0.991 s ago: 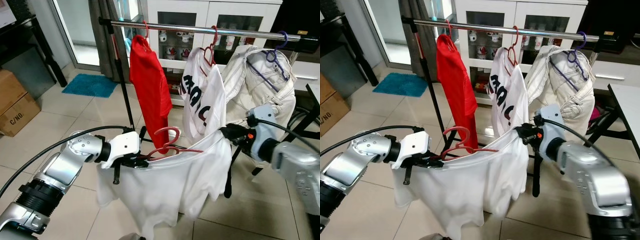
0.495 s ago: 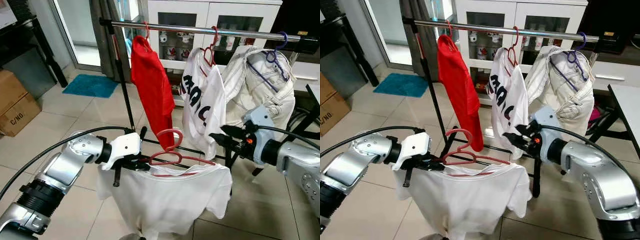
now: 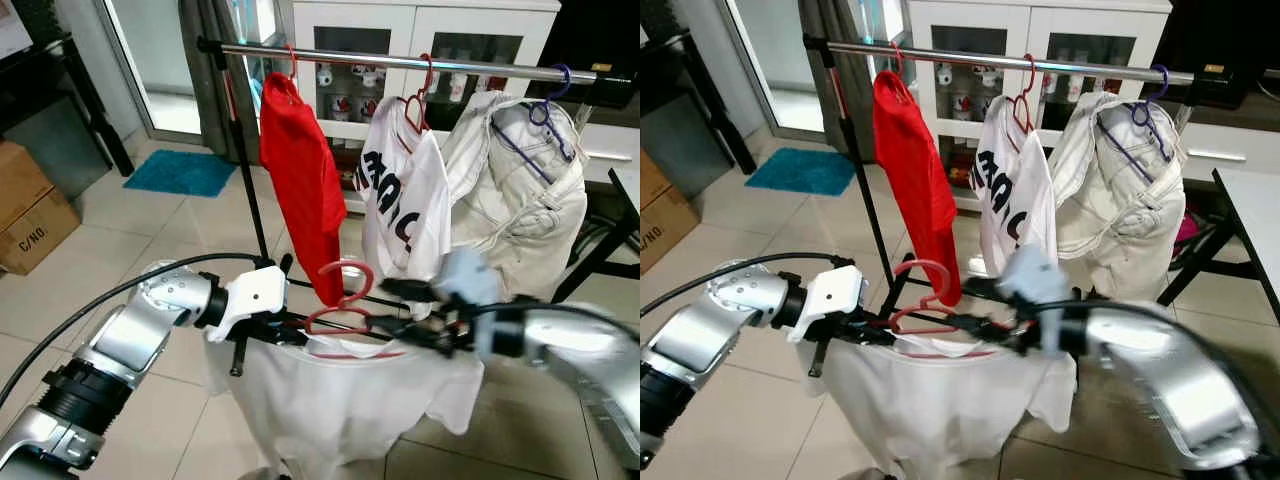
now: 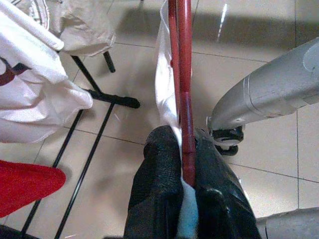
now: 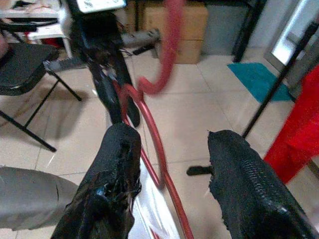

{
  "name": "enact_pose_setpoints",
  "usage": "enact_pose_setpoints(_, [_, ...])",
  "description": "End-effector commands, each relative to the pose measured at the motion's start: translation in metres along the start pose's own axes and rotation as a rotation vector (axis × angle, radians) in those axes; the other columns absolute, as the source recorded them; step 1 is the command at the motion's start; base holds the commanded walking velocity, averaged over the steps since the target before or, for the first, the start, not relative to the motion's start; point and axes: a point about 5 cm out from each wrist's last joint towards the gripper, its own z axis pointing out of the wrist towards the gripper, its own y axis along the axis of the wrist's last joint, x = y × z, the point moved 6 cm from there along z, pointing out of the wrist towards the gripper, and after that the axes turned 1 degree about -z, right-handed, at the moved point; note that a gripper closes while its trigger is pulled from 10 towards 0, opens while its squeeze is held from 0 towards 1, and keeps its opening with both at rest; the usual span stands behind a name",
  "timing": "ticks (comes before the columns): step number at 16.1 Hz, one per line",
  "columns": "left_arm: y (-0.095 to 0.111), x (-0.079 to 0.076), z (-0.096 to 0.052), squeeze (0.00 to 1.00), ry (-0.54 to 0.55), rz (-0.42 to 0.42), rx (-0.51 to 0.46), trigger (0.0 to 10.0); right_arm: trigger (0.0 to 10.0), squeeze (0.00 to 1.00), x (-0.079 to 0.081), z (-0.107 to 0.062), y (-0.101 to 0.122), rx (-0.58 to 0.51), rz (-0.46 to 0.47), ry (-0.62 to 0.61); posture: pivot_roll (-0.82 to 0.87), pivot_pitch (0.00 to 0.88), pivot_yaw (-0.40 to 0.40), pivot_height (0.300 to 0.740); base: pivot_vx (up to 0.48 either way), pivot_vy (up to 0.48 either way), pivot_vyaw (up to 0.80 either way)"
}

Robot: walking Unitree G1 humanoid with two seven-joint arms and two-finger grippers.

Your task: Hang hanger

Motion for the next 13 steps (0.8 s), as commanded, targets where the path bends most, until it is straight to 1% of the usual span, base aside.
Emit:
enact_pose_setpoints(1, [0.012, 0.003, -0.001, 0.00, 0.000, 0.051, -0.016, 0.0, 9.1, 0.00, 0.004, 0.006, 0.003, -0.003, -0.030, 0.029, -0.14, 0.000, 0.064, 0.740, 0.000, 0.000, 0.00])
enact_pose_setpoints(2, [0.014, 0.004, -0.001, 0.00, 0.001, 0.054, -0.019, 0.0, 4.8, 0.00, 0.009, 0.009, 0.003, -0.005, -0.026, 0.052, -0.14, 0.000, 0.063, 0.740, 0.000, 0.000, 0.00])
enact_pose_setpoints(3, [0.015, 0.005, -0.001, 0.00, 0.003, 0.058, -0.023, 0.0, 1.1, 0.00, 0.014, 0.013, 0.002, -0.006, -0.021, 0.083, -0.13, 0.000, 0.062, 0.740, 0.000, 0.000, 0.00])
enact_pose_setpoints(4, [0.017, 0.006, -0.001, 0.00, 0.010, 0.057, -0.032, 0.0, 0.0, 0.00, 0.017, 0.014, 0.001, -0.005, -0.014, 0.104, -0.13, 0.000, 0.060, 0.740, 0.000, 0.000, 0.00])
enact_pose_setpoints(6, [0.018, 0.008, -0.003, 0.00, 0.023, 0.055, -0.038, 0.0, 0.0, 0.00, 0.019, 0.015, 0.001, -0.002, -0.006, 0.126, -0.13, 0.000, 0.058, 0.740, 0.000, 0.000, 0.00])
enact_pose_setpoints(9, [0.018, 0.012, -0.005, 0.00, 0.042, 0.054, -0.039, 0.0, 0.0, 0.00, 0.030, 0.016, -0.001, 0.009, 0.004, 0.197, -0.13, 0.000, 0.057, 0.740, 0.000, 0.000, 0.00])
enact_pose_setpoints(13, [0.025, 0.018, -0.009, 0.00, 0.062, 0.042, -0.075, 0.0, 0.0, 0.00, 0.033, 0.018, -0.003, 0.021, 0.005, 0.216, -0.13, 0.000, 0.060, 0.740, 0.000, 0.000, 0.00])
